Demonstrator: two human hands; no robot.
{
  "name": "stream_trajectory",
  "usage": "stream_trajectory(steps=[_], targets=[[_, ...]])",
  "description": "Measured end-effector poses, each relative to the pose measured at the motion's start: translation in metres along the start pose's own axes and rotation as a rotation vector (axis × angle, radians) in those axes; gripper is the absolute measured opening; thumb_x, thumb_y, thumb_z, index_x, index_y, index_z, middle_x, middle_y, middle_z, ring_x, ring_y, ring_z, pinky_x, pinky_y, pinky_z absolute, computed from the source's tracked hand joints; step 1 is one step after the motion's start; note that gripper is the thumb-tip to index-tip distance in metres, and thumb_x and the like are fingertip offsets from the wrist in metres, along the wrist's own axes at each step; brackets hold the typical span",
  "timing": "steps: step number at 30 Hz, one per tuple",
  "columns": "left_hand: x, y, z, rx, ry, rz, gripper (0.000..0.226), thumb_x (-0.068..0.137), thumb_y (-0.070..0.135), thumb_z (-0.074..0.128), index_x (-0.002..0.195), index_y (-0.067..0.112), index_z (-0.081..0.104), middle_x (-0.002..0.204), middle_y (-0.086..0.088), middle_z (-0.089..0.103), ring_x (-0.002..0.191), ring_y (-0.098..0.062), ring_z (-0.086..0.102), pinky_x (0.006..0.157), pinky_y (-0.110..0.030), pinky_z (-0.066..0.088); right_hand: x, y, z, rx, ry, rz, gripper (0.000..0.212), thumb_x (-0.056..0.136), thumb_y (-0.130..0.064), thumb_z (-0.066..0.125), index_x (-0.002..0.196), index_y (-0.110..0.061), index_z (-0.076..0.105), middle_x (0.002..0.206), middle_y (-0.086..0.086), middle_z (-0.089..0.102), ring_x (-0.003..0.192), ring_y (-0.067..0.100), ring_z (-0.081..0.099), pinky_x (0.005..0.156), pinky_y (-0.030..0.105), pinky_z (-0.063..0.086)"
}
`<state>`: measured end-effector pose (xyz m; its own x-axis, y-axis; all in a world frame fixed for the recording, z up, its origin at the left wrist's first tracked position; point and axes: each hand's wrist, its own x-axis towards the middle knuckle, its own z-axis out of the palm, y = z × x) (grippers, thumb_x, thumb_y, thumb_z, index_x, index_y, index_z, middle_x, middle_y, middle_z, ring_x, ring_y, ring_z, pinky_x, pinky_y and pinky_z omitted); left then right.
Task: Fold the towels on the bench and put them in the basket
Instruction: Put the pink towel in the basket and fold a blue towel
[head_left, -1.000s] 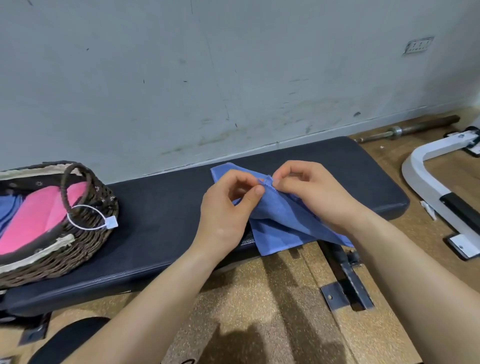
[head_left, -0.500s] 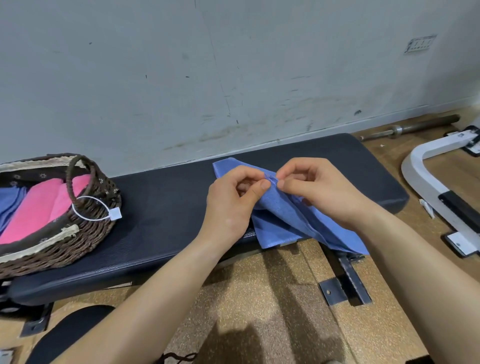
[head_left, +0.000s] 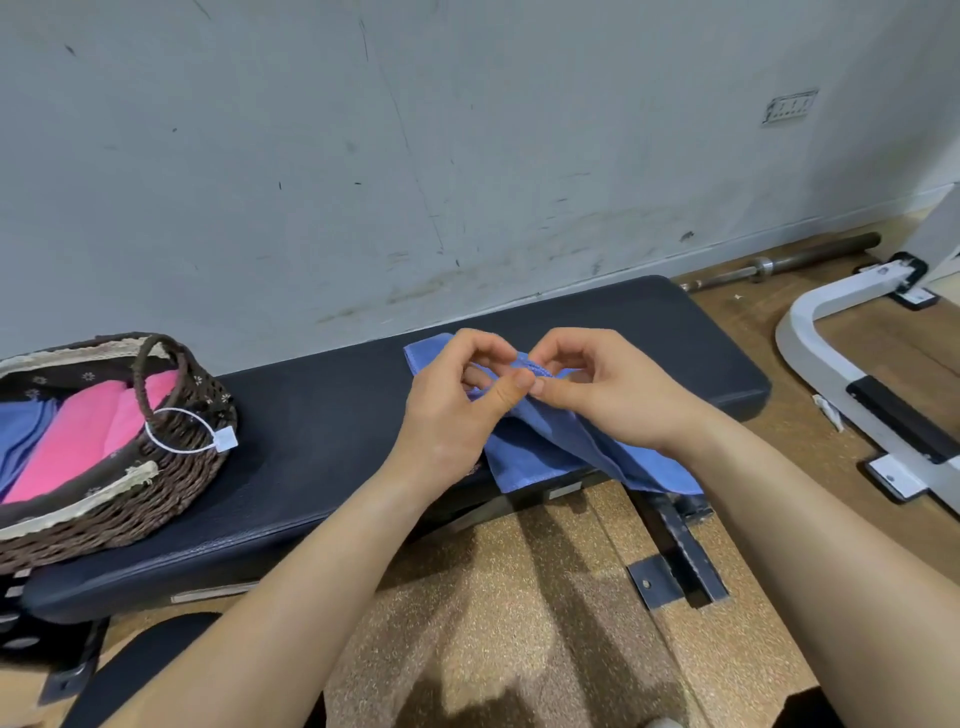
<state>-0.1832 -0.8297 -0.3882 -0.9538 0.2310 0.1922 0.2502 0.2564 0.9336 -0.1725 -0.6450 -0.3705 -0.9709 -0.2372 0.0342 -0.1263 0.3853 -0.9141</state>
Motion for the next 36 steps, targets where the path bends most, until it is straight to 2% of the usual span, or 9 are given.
stream_trajectory(steps=[2, 4, 6, 9, 13, 18, 25, 29, 36], targets=[[0.003, -0.009, -0.01, 0.178, -0.146, 0.002, 0.028, 0.079, 0.043, 0.077, 0.099, 0.034, 0.06, 0.098, 0.02, 0.065, 0.09, -0.004, 0.058, 0.08, -0.02, 0.047, -0.003, -0.002, -0.002, 0.011, 0.005, -0.002, 0.003, 0.093, -0.02, 0.066, 0.091, -0.018, 0.066, 0.09, 0.0, 0.07, 0.086, 0.019, 0.065, 0.088, 0.041, 0.049], [0.005, -0.024, -0.02, 0.554, -0.202, 0.091, 0.028, 0.075, 0.052, 0.074, 0.079, 0.033, 0.053, 0.081, 0.013, 0.06, 0.078, -0.006, 0.052, 0.073, -0.03, 0.042, -0.01, -0.006, -0.004, 0.075, 0.003, 0.003, 0.005, 0.093, -0.021, 0.062, 0.091, -0.016, 0.062, 0.09, 0.004, 0.071, 0.086, 0.021, 0.065, 0.087, 0.042, 0.048], [0.003, -0.036, -0.032, 0.779, -0.2, 0.12, 0.035, 0.08, 0.044, 0.072, 0.068, 0.035, 0.041, 0.067, 0.013, 0.05, 0.067, -0.007, 0.044, 0.074, -0.034, 0.035, -0.02, -0.009, -0.006, 0.117, 0.007, -0.004, 0.008, 0.094, -0.023, 0.059, 0.092, -0.015, 0.059, 0.084, 0.008, 0.067, 0.08, 0.02, 0.06, 0.08, 0.039, 0.045], [-0.005, -0.045, -0.057, 0.913, -0.221, 0.025, 0.018, 0.087, 0.038, 0.065, 0.079, 0.038, 0.05, 0.077, 0.014, 0.056, 0.077, -0.007, 0.05, 0.092, -0.038, 0.038, -0.034, -0.015, -0.007, 0.164, 0.067, -0.002, 0.01, 0.099, -0.022, 0.055, 0.093, -0.014, 0.056, 0.077, 0.015, 0.056, 0.074, 0.023, 0.052, 0.071, 0.036, 0.04], [-0.02, -0.036, -0.096, 0.668, -0.203, -0.089, 0.014, 0.088, 0.039, 0.065, 0.083, 0.026, 0.065, 0.083, 0.006, 0.059, 0.075, -0.012, 0.054, 0.075, -0.033, 0.044, -0.045, -0.02, -0.011, 0.131, 0.259, 0.007, 0.015, 0.099, -0.029, 0.055, 0.092, -0.016, 0.053, 0.072, 0.012, 0.046, 0.069, 0.022, 0.04, 0.069, 0.038, 0.032], [-0.037, 0.002, -0.147, 0.368, -0.157, -0.105, 0.012, 0.089, 0.033, 0.071, 0.081, 0.025, 0.067, 0.07, 0.011, 0.064, 0.066, -0.005, 0.054, 0.068, -0.029, 0.043, -0.052, -0.031, -0.014, 0.007, 0.38, 0.039, 0.02, 0.083, -0.053, 0.055, 0.088, -0.034, 0.057, 0.089, 0.012, 0.07, 0.084, 0.034, 0.066, 0.078, 0.054, 0.05], [-0.023, 0.03, -0.187, 0.447, -0.224, -0.175, 0.006, 0.085, 0.023, 0.076, 0.085, 0.02, 0.071, 0.071, 0.016, 0.07, 0.063, 0.003, 0.06, 0.058, -0.012, 0.044, -0.029, -0.045, -0.023, -0.496, 0.412, 0.019, 0.01, 0.101, -0.032, 0.051, 0.1, -0.022, 0.05, 0.075, -0.001, 0.066, 0.079, 0.026, 0.058, 0.07, 0.043, 0.047], [0.002, 0.014, -0.194, 0.534, -0.226, -0.218, 0.003, 0.088, 0.02, 0.073, 0.087, 0.019, 0.072, 0.075, 0.008, 0.071, 0.067, -0.007, 0.061, 0.06, -0.017, 0.044, 0.01, -0.033, -0.03, -0.466, 0.42, 0.127, 0.011, 0.101, -0.026, 0.053, 0.094, -0.018, 0.049, 0.071, 0.004, 0.065, 0.073, 0.027, 0.055, 0.062, 0.037, 0.034], [0.077, -0.049, -0.182, 0.42, 0.145, -0.354, 0.013, 0.087, 0.026, 0.075, 0.084, 0.018, 0.065, 0.071, -0.009, 0.068, 0.049, -0.015, 0.061, 0.061, -0.027, 0.049, 0.102, 0.0, -0.032, -0.029, 0.481, 0.334, 0.019, 0.099, -0.013, 0.057, 0.083, -0.016, 0.048, 0.08, 0.006, 0.057, 0.057, 0.016, 0.063, 0.052, 0.032, 0.053]])
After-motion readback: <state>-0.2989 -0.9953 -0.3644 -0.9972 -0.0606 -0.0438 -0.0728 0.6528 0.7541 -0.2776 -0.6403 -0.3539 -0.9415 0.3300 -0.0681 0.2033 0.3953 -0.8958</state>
